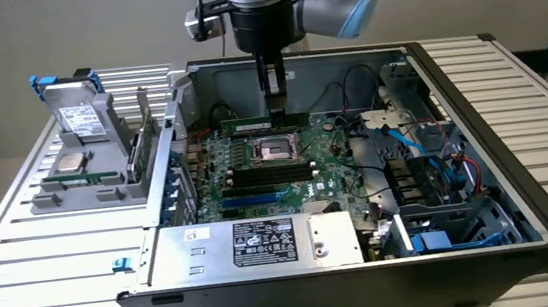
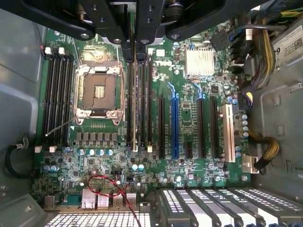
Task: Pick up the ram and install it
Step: 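Insert the ram into the slot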
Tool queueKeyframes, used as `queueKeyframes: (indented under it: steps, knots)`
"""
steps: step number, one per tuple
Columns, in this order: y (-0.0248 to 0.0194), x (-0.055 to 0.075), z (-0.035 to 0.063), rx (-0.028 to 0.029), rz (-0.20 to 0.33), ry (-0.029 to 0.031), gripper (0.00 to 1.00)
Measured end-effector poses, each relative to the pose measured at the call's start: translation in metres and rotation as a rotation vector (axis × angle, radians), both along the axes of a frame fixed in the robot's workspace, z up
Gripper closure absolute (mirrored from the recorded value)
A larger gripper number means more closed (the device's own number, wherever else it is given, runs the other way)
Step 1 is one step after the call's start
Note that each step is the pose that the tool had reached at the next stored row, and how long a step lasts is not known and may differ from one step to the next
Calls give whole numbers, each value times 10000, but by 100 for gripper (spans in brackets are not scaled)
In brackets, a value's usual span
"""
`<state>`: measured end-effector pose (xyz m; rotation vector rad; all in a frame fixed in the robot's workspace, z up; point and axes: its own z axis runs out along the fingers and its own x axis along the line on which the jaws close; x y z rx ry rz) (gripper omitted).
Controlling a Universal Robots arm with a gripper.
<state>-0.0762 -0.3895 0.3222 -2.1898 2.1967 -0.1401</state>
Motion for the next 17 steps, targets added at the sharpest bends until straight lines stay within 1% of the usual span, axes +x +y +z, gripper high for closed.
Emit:
queueKeyframes:
  steps: [7, 11, 13, 15, 17]
  knots:
    - [-15, 1, -127, -3, 1, 0, 86]
    - [-16, 1, -199, -31, 2, 0, 86]
    - [-16, 3, -228, -56, 1, 0, 86]
    - [-16, 3, -231, -111, 2, 11, 86]
    - [-16, 3, -231, -114, 2, 11, 86]
